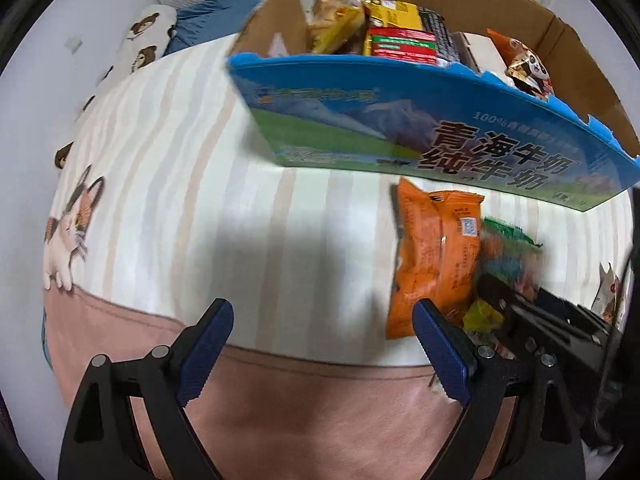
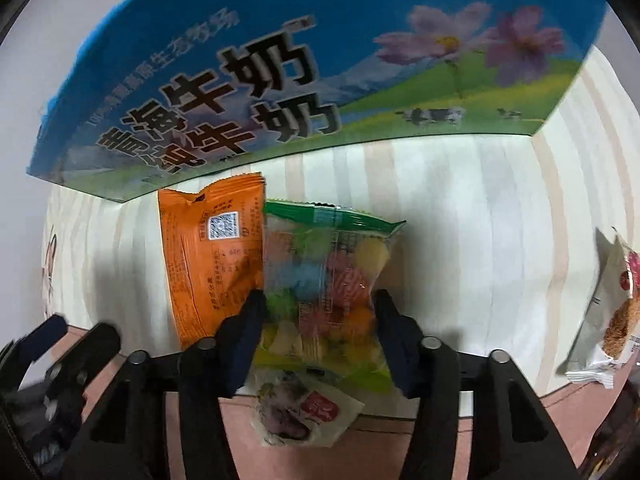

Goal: Organize snacks
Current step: 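Grasp the orange pack with the left tool while the right grasps the candy-ball bag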

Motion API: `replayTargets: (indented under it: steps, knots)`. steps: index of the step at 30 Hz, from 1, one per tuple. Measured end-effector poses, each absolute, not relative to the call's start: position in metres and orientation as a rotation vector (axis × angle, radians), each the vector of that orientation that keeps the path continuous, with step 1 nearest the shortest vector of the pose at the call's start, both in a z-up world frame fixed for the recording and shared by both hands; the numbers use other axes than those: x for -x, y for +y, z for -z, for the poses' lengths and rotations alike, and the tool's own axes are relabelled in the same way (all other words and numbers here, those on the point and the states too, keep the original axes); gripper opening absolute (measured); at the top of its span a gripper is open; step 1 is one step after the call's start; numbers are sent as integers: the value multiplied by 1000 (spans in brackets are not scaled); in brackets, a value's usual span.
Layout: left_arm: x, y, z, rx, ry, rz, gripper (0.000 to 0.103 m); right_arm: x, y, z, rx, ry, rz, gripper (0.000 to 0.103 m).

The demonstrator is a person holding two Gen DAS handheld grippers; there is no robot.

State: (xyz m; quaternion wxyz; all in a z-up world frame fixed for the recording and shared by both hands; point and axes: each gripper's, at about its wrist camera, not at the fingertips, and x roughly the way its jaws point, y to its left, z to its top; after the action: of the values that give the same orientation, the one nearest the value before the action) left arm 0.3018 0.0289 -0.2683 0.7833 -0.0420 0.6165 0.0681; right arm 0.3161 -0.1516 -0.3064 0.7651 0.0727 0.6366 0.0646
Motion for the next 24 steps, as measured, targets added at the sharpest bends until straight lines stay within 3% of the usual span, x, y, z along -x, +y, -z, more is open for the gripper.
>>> replayTargets:
  steps: [9, 11, 12, 16, 24]
  knots:
    - [-350, -20, 313, 145, 1457, 49, 92, -310, -202, 299, -213, 1412, -80, 54]
    - [-356, -26, 321, 161, 1459, 71, 79, -309, -207, 302, -218, 1423, -76, 54]
    - [-357, -27, 324, 153, 1460, 67, 67, -308, -208, 303, -216, 1427, -74, 54]
    - [-343, -23, 324, 118, 1446, 69, 62, -304, -209, 304, -193, 1440, -79, 54]
    - [-260, 39, 328, 130, 1503, 2, 62, -254, -206, 321, -190, 1505, -113, 54]
